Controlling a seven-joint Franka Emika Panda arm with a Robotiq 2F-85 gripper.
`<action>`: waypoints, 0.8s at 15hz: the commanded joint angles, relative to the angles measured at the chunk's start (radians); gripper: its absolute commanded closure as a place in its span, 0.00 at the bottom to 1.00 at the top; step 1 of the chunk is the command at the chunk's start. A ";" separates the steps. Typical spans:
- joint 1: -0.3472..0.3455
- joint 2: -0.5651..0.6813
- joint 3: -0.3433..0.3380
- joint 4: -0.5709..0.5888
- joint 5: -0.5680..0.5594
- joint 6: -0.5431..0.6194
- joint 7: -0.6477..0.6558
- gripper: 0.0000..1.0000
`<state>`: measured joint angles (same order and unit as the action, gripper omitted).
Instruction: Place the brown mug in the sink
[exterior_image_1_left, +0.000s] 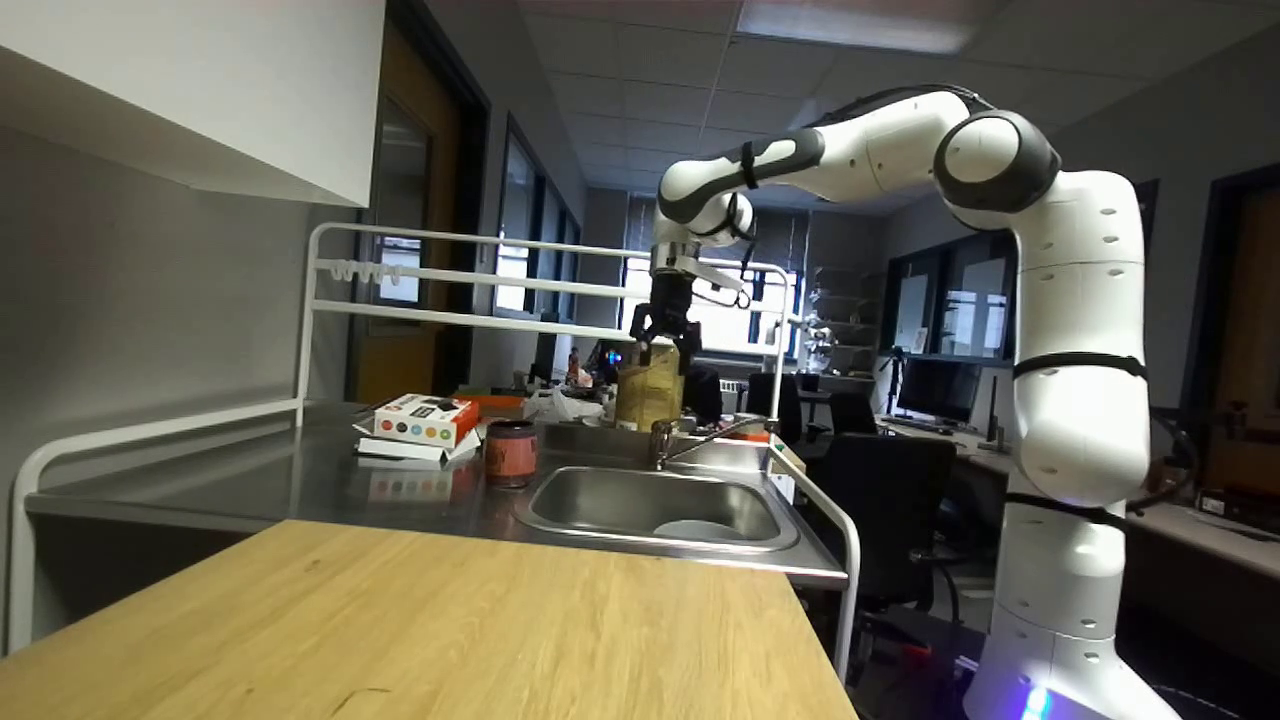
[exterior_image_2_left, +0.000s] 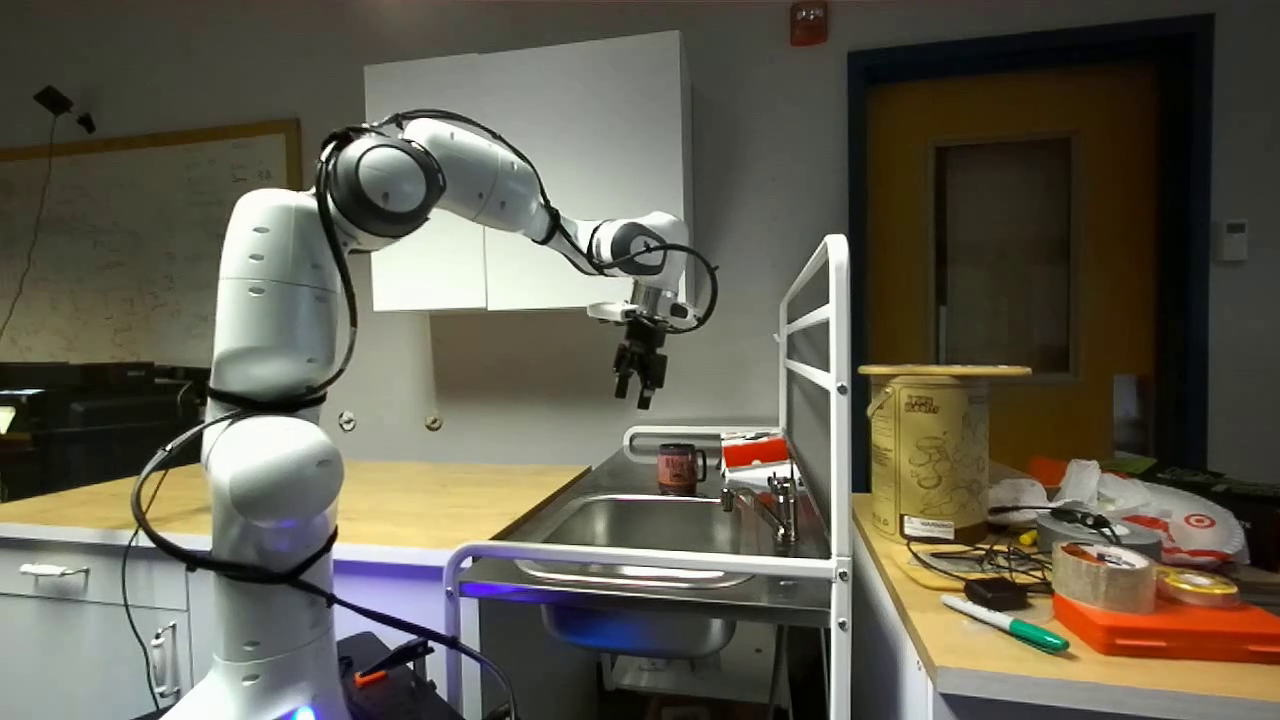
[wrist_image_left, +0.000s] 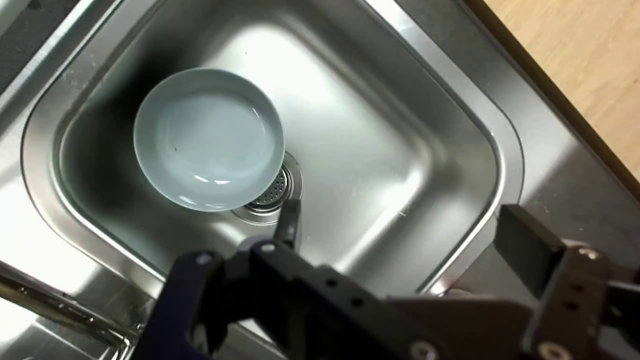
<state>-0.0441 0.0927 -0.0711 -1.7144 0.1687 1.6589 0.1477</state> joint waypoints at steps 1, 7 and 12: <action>0.006 0.150 0.019 0.252 0.017 -0.115 0.067 0.00; 0.014 0.348 0.041 0.558 0.048 -0.238 0.107 0.00; 0.009 0.516 0.051 0.785 0.058 -0.346 0.106 0.00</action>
<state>-0.0227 0.4847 -0.0336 -1.1220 0.2066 1.4084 0.2284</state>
